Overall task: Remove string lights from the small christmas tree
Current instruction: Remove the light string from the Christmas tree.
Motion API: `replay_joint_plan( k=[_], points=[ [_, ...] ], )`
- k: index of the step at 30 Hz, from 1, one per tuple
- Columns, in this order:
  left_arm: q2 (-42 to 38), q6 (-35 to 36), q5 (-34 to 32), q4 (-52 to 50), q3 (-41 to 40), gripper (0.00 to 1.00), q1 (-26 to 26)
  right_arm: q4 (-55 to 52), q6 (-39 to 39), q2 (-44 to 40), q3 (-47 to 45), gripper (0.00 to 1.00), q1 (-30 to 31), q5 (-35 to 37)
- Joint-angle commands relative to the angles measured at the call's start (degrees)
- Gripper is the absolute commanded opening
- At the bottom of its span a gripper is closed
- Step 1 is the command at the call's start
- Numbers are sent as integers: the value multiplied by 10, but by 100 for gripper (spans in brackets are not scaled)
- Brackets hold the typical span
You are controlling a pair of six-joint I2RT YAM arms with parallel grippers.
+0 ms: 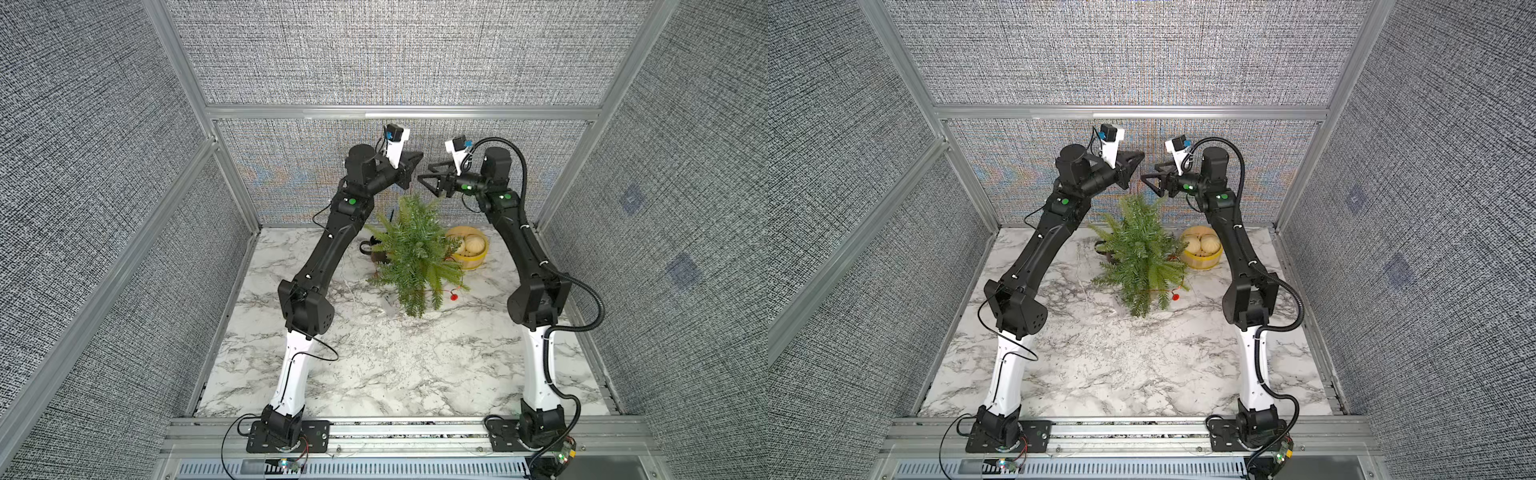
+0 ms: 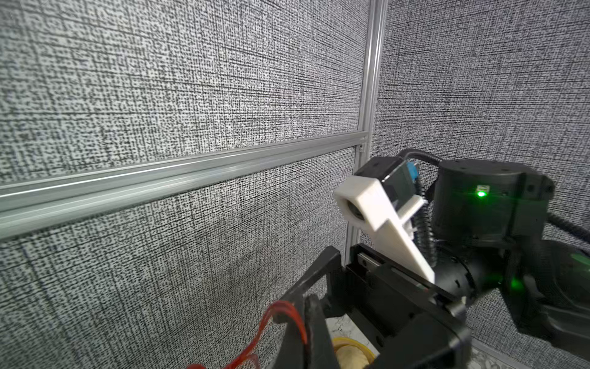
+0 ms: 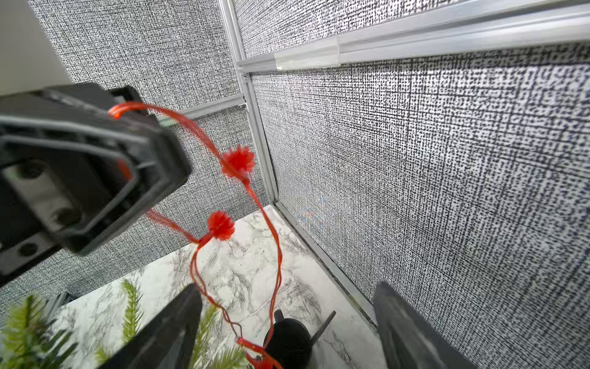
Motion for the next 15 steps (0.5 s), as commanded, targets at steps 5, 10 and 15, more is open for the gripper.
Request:
replay_joint_plan(
  k=[5,10,15],
  points=[
    [-10,-18,27,18,-6,0,-7,46,15,28,35,82,7,-2],
    [-12,-20,30,22,-12,0,-12,56,21,43,40,76,10,0],
    [-13,-20,37,16,-12,0,-17,96,53,55,43,61,11,1]
  ],
)
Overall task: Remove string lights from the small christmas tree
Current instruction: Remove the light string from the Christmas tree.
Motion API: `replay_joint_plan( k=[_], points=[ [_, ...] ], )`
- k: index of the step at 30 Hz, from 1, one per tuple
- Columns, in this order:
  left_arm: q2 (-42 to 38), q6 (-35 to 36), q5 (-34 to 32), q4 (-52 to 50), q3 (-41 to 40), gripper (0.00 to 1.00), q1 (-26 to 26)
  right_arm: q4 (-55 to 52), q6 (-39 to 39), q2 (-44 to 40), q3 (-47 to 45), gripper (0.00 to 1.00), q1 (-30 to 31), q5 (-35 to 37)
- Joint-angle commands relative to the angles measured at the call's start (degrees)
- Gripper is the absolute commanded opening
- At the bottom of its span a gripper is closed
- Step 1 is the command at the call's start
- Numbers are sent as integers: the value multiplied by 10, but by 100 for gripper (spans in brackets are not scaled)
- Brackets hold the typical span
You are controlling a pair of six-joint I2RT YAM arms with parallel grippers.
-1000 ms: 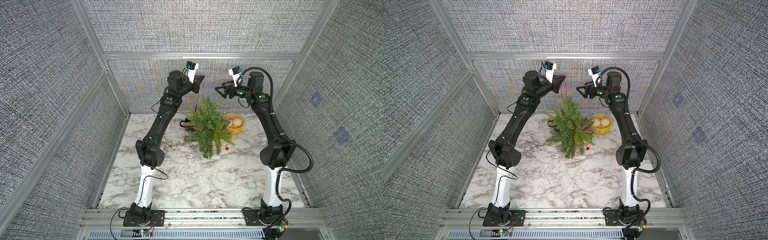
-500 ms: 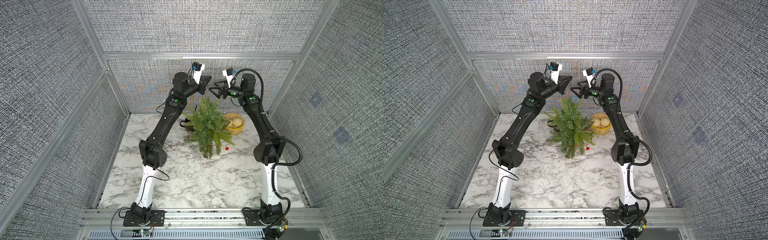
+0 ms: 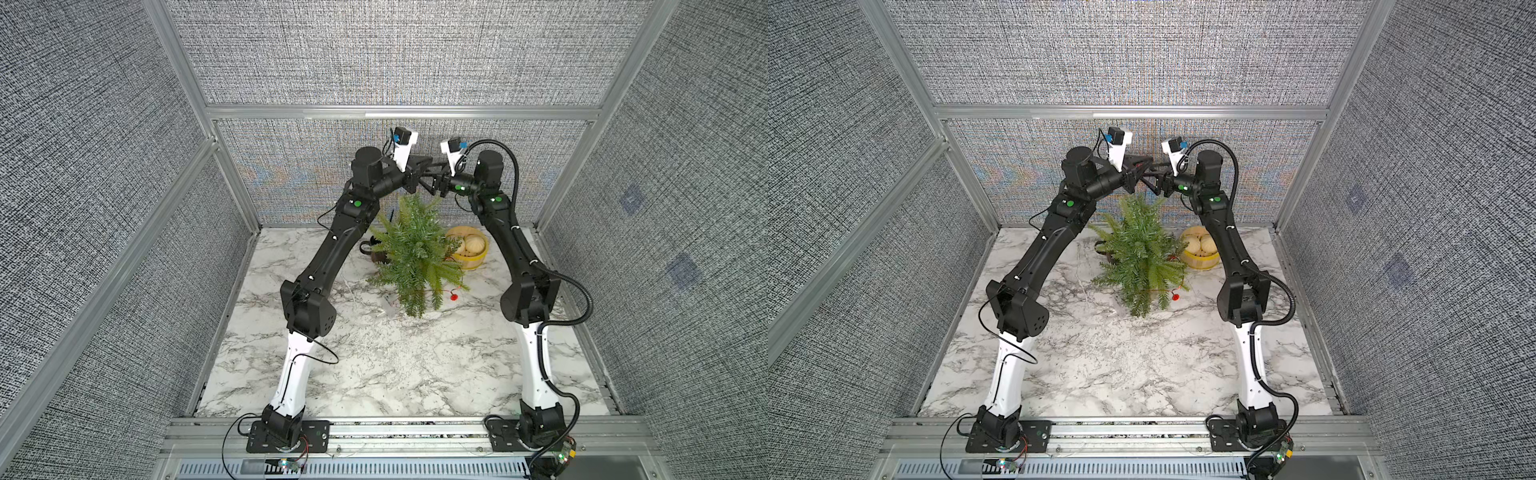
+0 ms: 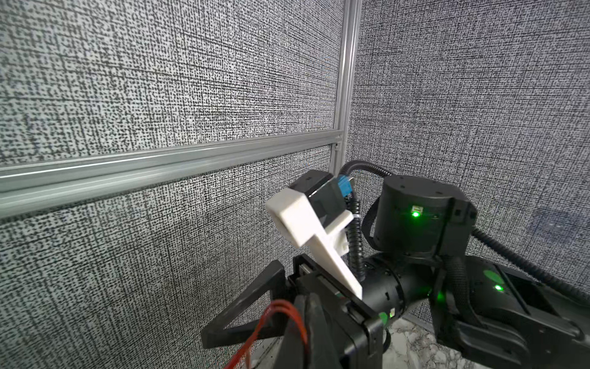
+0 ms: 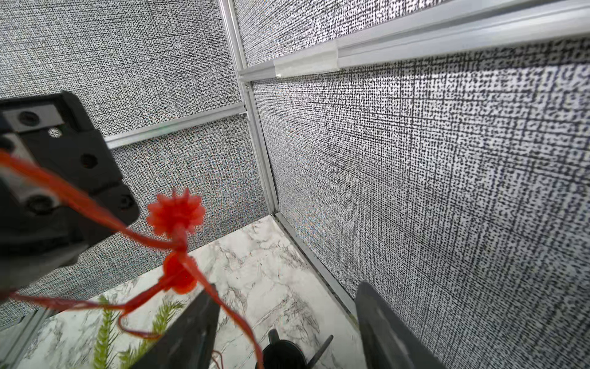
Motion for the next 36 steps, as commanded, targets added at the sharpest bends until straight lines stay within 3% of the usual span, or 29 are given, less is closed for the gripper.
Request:
replay_joint_plan(
  k=[1,5,9,12,16,22,31,36],
  points=[
    [-9,-1,9,9,-1,0,-1,40,22,4,8,56,3,4],
    [-17,2,6,9,-13,0,-1,47,23,0,5,24,1,31],
    [-25,14,-2,3,-27,0,-1,51,25,-11,0,0,-2,38],
    [-32,18,-9,4,-44,2,0,68,26,-26,-20,0,-3,50],
    [-36,21,-16,3,-55,22,0,91,31,-45,-41,0,-3,67],
    [-37,25,-34,-3,-58,28,0,92,32,-53,-44,0,-2,69],
    [-42,27,-45,-8,-69,30,0,93,32,-59,-46,0,-4,81],
    [-57,35,-53,-7,-89,43,1,93,34,-64,-52,0,-10,94]
  ],
)
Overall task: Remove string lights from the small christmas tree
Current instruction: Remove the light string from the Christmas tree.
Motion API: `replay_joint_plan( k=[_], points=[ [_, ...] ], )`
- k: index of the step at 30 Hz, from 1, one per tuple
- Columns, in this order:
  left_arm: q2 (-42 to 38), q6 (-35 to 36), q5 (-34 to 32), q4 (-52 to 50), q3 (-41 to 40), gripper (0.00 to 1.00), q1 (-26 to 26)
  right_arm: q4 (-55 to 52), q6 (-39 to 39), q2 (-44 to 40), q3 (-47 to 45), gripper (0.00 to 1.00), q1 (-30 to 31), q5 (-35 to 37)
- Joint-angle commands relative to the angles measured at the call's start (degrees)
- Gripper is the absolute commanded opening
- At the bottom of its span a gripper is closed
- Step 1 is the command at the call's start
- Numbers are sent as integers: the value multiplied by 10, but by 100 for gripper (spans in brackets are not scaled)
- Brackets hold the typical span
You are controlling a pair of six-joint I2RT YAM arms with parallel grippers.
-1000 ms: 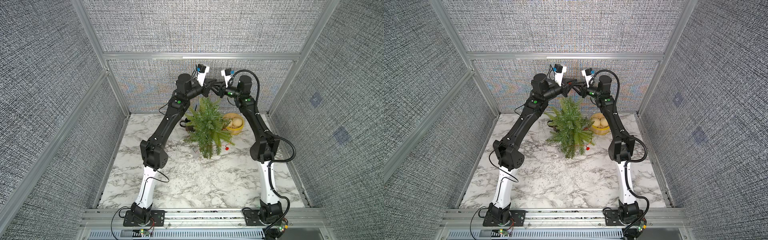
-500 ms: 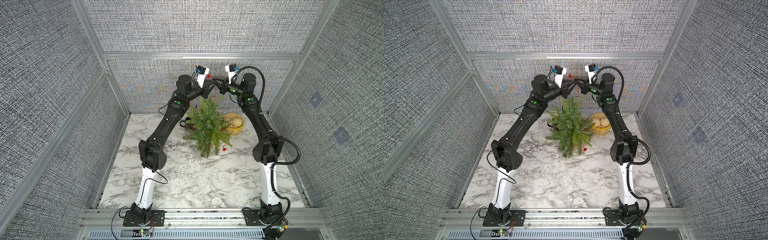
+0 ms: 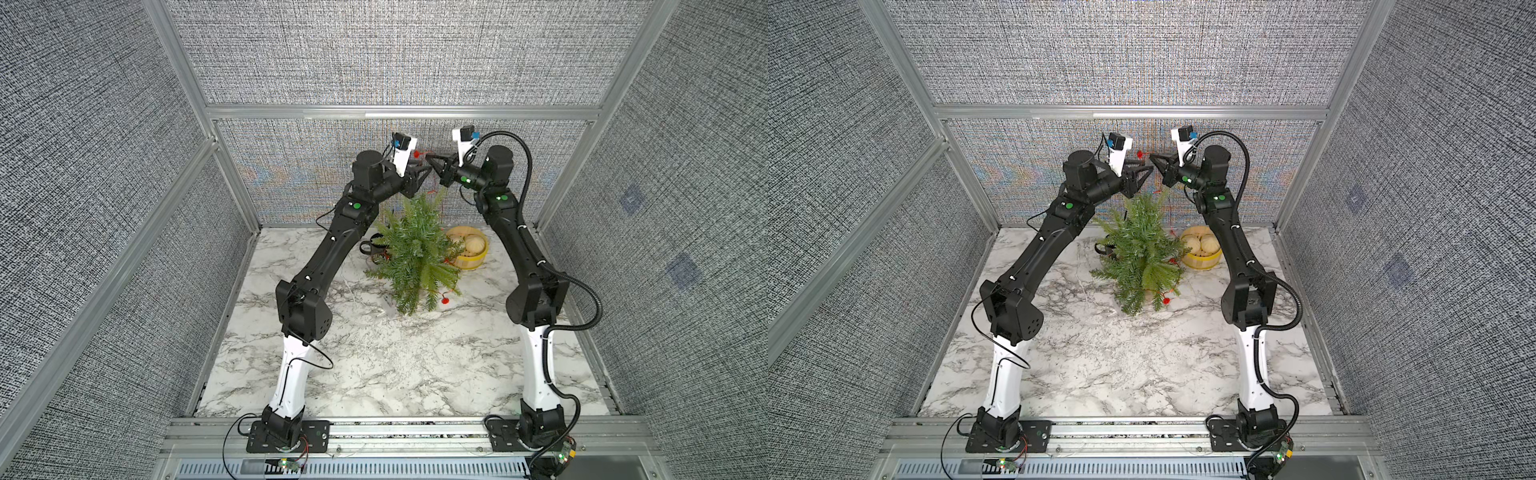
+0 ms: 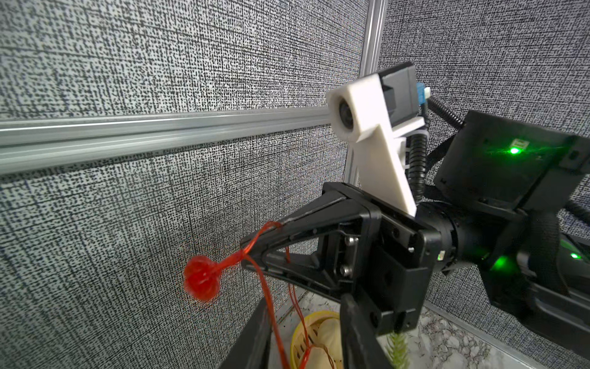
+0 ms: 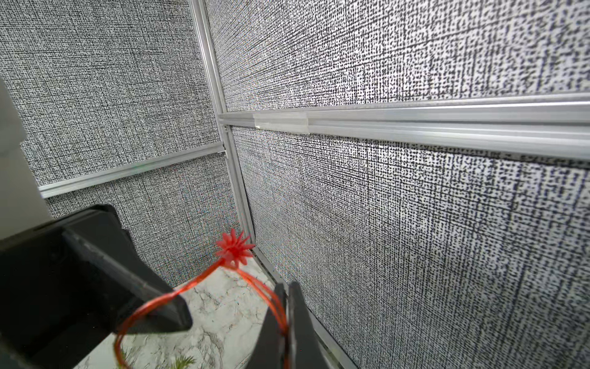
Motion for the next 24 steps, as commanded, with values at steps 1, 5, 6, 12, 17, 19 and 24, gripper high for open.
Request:
replay_joint_plan(
  k=[1,5,6,12,17,19,24],
  points=[
    [-14,9,-8,10,-9,47,1,18,1,-11,-4,0,-5,17],
    [-26,11,-17,8,-23,63,1,17,4,-13,-5,0,-7,28],
    [-31,11,-17,7,-27,66,1,17,4,-13,-5,0,-8,32],
    [-57,13,-13,10,-57,76,1,29,18,-7,1,0,-7,41],
    [-77,21,-28,9,-81,77,1,26,15,-4,1,0,-2,33],
    [-83,22,-29,8,-90,77,1,23,11,-8,-5,0,-3,38],
    [-107,25,-40,8,-118,77,1,18,1,-29,-37,0,-7,56]
  ],
)
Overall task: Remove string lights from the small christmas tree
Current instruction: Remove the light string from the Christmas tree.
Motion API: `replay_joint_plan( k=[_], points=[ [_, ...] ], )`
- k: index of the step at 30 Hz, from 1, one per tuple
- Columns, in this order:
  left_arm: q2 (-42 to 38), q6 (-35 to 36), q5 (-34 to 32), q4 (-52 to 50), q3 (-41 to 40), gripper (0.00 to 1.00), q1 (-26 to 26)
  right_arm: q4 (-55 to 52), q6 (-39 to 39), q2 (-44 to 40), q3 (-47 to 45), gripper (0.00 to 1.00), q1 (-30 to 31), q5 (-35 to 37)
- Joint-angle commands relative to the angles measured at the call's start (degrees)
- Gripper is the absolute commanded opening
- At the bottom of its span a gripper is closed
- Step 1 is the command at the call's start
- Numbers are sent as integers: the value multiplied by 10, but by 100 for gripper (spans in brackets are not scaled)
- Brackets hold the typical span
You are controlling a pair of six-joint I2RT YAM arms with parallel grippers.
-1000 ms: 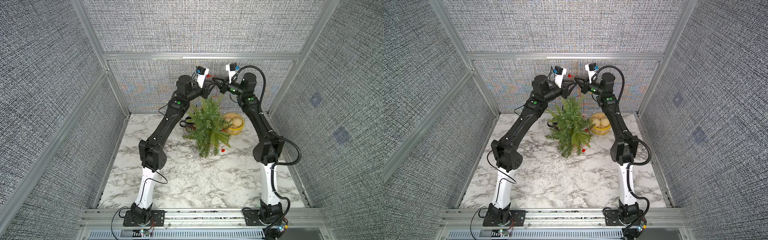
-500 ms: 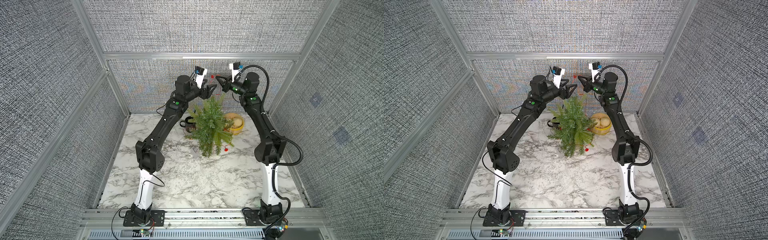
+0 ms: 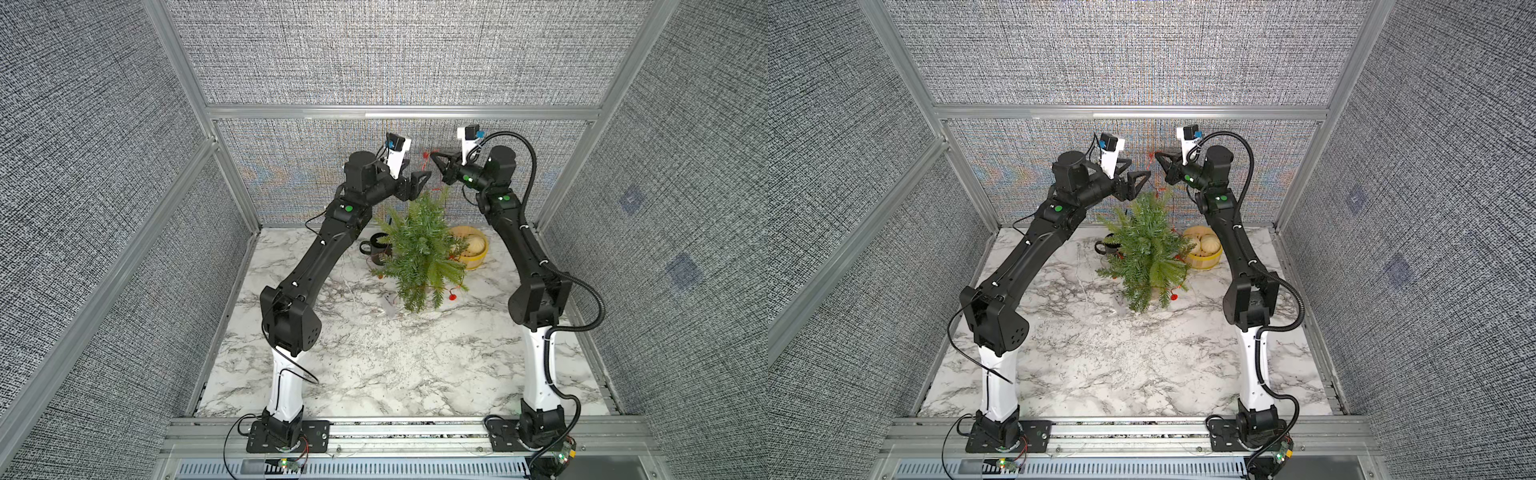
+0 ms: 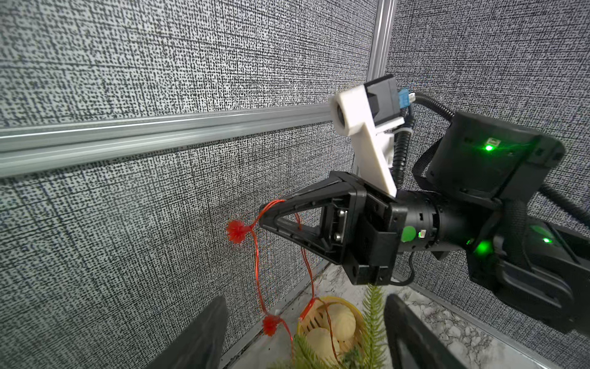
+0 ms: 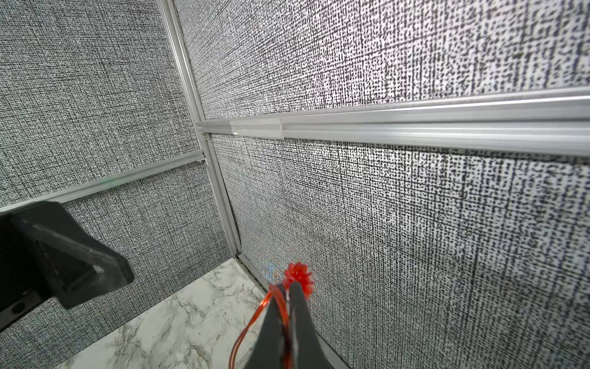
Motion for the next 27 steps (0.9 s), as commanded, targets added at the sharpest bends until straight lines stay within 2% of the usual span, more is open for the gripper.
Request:
replay_joint_plan(
  k=[1,12,22,27],
  points=[
    [-18,10,-15,11,-14,77,1,13,-4,-18,-12,0,-4,13],
    [-92,35,-49,7,-96,78,2,1,6,-62,-75,0,-13,61],
    [-115,34,-68,8,-138,78,1,11,38,-74,-94,0,-14,37],
    [-124,35,-71,9,-151,78,2,20,82,-80,-95,0,-20,20]
  ],
)
